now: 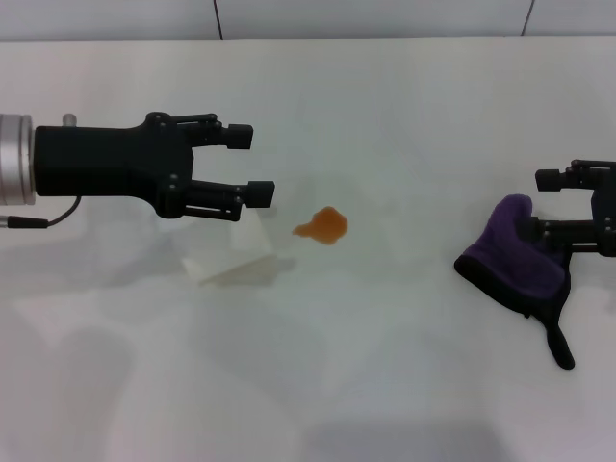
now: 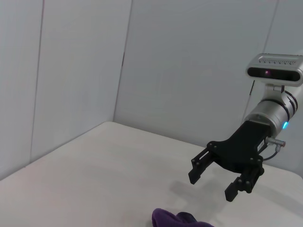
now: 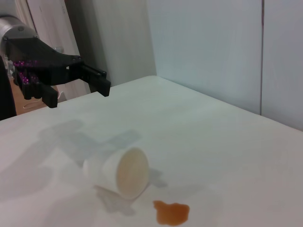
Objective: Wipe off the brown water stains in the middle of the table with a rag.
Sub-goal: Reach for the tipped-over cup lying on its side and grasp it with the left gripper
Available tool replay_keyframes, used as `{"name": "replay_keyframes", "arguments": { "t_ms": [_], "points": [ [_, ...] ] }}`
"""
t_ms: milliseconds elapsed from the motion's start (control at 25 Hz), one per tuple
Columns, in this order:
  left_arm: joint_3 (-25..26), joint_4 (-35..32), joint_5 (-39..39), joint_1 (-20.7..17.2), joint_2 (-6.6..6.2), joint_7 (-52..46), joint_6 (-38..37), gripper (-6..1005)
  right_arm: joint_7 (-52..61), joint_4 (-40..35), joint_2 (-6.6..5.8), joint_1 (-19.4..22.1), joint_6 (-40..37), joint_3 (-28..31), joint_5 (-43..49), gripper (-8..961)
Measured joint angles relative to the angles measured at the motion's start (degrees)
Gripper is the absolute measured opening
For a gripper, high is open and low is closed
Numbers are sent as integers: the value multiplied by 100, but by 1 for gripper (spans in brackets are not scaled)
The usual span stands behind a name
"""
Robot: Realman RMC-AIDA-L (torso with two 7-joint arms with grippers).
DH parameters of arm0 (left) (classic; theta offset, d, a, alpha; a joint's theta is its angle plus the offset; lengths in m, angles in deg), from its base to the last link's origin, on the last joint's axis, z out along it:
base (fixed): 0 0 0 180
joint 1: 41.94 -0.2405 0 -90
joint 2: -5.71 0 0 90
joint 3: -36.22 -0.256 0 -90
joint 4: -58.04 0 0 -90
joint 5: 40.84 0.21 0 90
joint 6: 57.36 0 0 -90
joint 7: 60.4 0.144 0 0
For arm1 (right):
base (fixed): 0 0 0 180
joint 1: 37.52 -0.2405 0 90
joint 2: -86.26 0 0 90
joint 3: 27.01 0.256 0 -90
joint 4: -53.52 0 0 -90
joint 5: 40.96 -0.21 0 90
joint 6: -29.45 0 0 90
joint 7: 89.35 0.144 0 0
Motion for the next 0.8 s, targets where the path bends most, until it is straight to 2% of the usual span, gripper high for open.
{"name": "replay_keyframes", "arguments": {
  "t_ms": [800],
  "points": [
    [0,9,19,8,0,-12,38,874,0,56,0,-2,1,0,0,740]
  ]
}}
